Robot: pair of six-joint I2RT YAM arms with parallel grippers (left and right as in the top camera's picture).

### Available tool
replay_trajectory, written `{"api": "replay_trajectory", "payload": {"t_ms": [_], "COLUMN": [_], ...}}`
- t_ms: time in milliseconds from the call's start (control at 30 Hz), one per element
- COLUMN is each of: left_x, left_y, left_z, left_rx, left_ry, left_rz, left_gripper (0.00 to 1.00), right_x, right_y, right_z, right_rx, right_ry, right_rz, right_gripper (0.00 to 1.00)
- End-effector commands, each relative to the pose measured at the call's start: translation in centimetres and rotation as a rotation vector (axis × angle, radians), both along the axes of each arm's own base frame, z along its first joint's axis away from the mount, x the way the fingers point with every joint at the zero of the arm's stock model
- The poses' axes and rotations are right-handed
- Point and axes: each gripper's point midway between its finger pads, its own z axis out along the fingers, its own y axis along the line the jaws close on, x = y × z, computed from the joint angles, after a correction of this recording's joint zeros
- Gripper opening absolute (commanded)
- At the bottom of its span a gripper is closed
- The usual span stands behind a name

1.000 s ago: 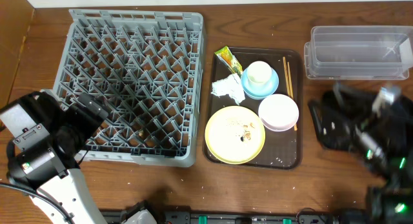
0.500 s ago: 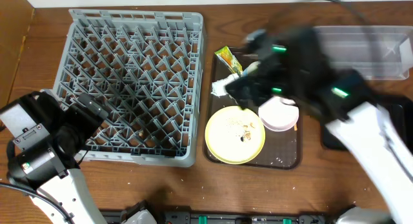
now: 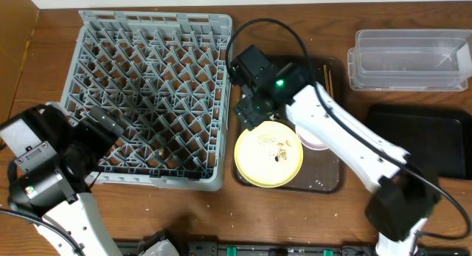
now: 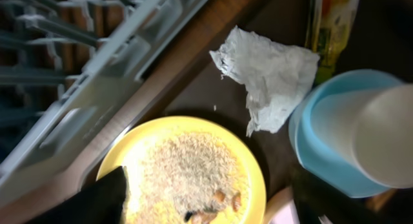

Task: Sort waste into correct bins and load items into the dishwasher
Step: 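Reach the right gripper to the crumpled white tissue and grasp it, then carry the tissue to the clear plastic bin and release it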

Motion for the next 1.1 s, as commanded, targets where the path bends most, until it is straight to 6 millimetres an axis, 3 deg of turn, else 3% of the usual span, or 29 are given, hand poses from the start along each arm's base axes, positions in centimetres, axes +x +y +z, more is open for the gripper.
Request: {"api": "replay_trajectory", "payload": {"t_ms": [0,167,367,533,867,1067], "left_x": [0.2,0.2,0.2,0.2,0.2,0.2], "left_y": [0.0,0.0,0.0,0.0,0.0,0.0], "left_z": [0.9,0.9,0.9,0.9,0.9,0.9], "left_rx": [0.015,0.015,0.015,0.015,0.015,0.015], "left_ry": [-0.025,-0.025,-0.025,-0.025,-0.025,-0.025], "left_rz": [-0.012,-0.012,-0.012,-0.012,-0.012,-0.012], "left_gripper": [1.00,1.00,1.00,1.00,1.00,1.00], "right_x": [1.9,3.9,5.9,6.8,7.6,7.6], "right_y": [-0.4,-0.5,-1.6,-1.8,-0.4,-0.7], "right_z": [-2.3,-4.9,-7.2,-8.9,-8.9,-9.8], "right_rx": [-0.055,-0.042,-0.040,-0.023,0.030,0.033], "right_ry": [-0.011,-0.001,0.009,0.027,0.002,0.001], "right_rz": [-0.032,-0.157,-0.229,-0.277,-0.273,-0.295], "right_gripper": [0.63,0.52,0.57,0.55,0.55,0.52]}}
